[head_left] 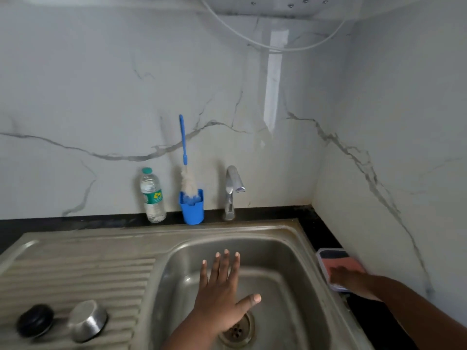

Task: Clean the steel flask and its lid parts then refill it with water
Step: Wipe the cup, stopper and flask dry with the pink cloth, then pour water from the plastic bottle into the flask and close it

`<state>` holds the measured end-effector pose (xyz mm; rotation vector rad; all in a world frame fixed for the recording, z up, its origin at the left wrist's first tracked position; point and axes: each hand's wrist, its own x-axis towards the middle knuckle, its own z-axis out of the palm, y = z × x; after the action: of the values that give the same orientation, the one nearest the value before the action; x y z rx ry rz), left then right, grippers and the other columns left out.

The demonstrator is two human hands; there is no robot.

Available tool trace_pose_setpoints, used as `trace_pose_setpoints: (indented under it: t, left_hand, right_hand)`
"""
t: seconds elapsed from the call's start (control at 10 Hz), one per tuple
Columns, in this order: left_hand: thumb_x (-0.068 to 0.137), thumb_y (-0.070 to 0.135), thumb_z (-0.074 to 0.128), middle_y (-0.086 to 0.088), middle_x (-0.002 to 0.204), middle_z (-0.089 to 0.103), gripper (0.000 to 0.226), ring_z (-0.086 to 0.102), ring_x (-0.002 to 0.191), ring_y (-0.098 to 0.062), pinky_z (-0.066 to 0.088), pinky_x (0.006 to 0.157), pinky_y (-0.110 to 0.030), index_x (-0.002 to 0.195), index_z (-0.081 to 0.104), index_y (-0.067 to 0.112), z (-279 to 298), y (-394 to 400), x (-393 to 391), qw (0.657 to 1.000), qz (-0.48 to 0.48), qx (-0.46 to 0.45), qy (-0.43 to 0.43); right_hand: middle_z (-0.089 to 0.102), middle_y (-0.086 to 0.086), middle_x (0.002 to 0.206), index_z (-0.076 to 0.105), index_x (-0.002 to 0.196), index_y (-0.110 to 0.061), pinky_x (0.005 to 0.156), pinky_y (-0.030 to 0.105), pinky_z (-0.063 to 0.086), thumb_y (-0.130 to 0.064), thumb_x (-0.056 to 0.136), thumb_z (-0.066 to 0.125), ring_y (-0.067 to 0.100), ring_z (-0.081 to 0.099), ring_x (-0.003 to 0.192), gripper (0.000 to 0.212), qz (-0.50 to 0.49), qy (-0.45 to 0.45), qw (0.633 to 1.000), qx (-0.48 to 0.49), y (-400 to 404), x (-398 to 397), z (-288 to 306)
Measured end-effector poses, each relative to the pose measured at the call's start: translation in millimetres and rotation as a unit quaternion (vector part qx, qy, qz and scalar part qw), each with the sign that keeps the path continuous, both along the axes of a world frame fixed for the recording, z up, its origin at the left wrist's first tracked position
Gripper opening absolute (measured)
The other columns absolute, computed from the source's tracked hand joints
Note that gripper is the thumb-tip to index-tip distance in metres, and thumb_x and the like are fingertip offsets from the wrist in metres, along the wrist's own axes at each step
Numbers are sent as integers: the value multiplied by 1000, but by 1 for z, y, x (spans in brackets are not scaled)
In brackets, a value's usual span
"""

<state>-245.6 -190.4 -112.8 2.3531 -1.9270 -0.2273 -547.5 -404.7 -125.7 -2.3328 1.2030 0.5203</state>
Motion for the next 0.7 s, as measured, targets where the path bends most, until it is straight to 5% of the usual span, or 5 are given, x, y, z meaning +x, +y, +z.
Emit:
trace_pose_setpoints:
  t: [0.1,0.2,0.3,0.5,0.7]
  left_hand:
    - [57,89,-5,-1,156,-33,104,-32,144,-21,-37,103,-42,138,-35,32,7,16,22,1000,11,-4,2]
    - [55,89,-7,-2,157,-33,108,-33,144,-22,-28,112,-49,142,-34,30,16,29,49,1000,28,-1,-2]
    - [53,90,-9,-2,159,-29,110,-34,142,-19,-25,113,-48,142,-34,29,25,42,76,999,46,-6,0]
    - [51,91,-9,-2,161,-27,111,-34,139,-16,-22,115,-50,136,-38,25,49,64,130,996,82,-34,10]
    - [38,96,-17,-3,161,-27,135,-26,148,-22,-17,117,-51,150,-28,22,71,67,190,986,149,-70,34]
  right_hand:
    - [7,5,162,8,155,-18,117,33,13,-71,91,27,24,14,148,85,-42,40,992,-108,28,12,30]
    - [28,8,157,20,150,-23,112,29,22,-105,42,4,13,37,132,137,-33,61,993,-100,31,28,48]
    - [52,-3,138,43,135,-21,103,28,34,-105,44,19,13,50,122,126,-57,27,984,-166,41,56,70]
    - [38,-5,152,33,147,-30,108,27,34,-59,90,48,14,41,135,66,0,-19,971,-240,84,173,112]
    - [47,-11,145,42,141,-38,108,27,35,-51,90,51,13,45,133,54,86,-91,958,-258,114,287,141]
